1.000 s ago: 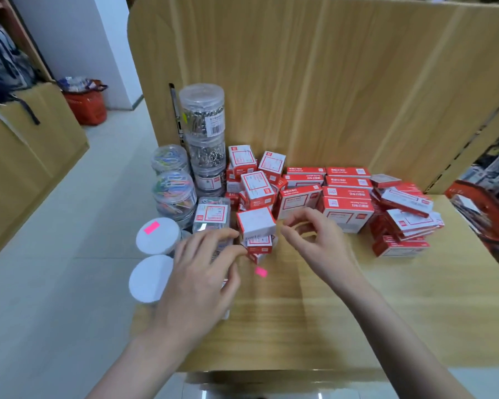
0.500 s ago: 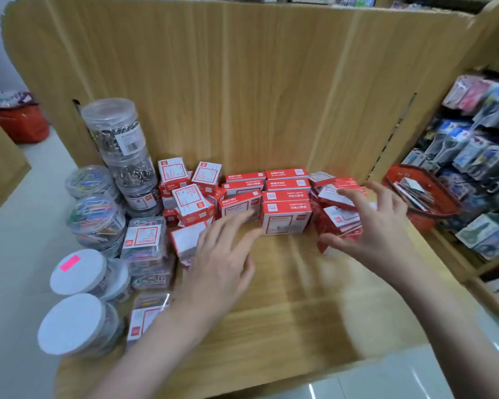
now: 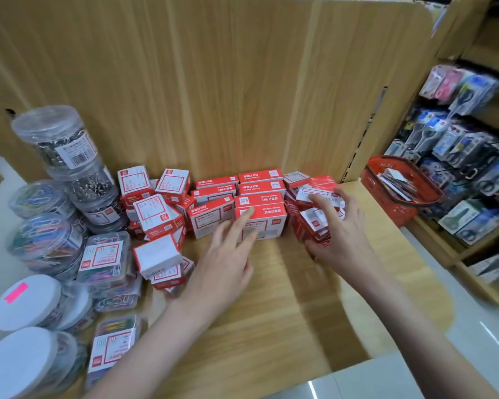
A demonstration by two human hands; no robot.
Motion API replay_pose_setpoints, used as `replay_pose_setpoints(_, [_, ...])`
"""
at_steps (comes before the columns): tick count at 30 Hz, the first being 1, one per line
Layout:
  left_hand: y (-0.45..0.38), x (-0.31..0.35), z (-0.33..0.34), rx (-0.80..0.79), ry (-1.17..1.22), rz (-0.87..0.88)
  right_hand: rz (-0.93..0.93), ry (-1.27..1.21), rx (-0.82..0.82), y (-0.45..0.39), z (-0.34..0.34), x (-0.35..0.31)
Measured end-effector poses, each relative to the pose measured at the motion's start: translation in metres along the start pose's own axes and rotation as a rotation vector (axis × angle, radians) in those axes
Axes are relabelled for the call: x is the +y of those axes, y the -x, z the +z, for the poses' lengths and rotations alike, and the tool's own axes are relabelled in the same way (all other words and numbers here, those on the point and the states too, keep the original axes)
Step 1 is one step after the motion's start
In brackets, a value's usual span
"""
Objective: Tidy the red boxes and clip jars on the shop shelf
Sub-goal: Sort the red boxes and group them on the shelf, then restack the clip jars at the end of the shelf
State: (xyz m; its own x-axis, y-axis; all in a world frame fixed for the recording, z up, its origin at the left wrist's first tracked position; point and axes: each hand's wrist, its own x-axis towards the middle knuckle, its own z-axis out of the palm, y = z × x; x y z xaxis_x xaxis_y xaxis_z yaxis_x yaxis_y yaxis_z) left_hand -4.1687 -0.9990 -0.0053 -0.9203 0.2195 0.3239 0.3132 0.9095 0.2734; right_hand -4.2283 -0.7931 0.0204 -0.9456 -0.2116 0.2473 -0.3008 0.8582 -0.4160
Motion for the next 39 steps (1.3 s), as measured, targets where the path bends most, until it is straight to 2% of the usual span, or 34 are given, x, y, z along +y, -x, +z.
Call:
replay_pose_setpoints(3, [-0.001,0.001,-0.001,0.036,0.014,0.009,0.031,0.078,-0.021,0.0,-0.001,-0.006])
replay_pose_setpoints(5, [0.001,0.002,-0.007,0.099,0.025,0.016,-0.02,0.123,0.025,-0.001,-0.01,-0.012])
replay_pose_setpoints(8, [0.009,0.008,-0.03,0.249,0.046,-0.013,-0.171,0.045,0.132,-0.005,-0.025,-0.031])
replay_pose_setpoints(12, [0.029,0.007,-0.076,0.439,0.069,-0.156,-0.279,-0.072,0.157,-0.016,-0.023,-0.07])
replay_pose_setpoints(17, [0.074,-0.042,-0.125,0.472,-0.017,-0.36,-0.489,-0.127,0.049,-0.021,0.004,-0.138])
replay_pose_setpoints(24, [0.118,-0.148,-0.159,0.587,0.287,-0.505,-0.753,-0.312,-0.176,-0.022,0.036,-0.233])
replay_pose_setpoints(27, [0.128,-0.203,-0.151,0.523,0.435,-0.533,-0.73,-0.344,-0.261,-0.023,0.049,-0.277])
replay_pose_setpoints(31, [0.129,-0.247,-0.131,0.322,0.514,-0.424,-0.739,-0.221,-0.359,-0.028,0.068,-0.322])
replay_pose_setpoints(35, [0.126,-0.258,-0.119,0.232,0.623,-0.318,-0.685,-0.07,-0.358,-0.027,0.078,-0.335])
replay_pose_setpoints(39, [0.117,-0.257,-0.108,0.218,0.701,-0.274,-0.647,-0.043,-0.366,-0.024,0.081,-0.334])
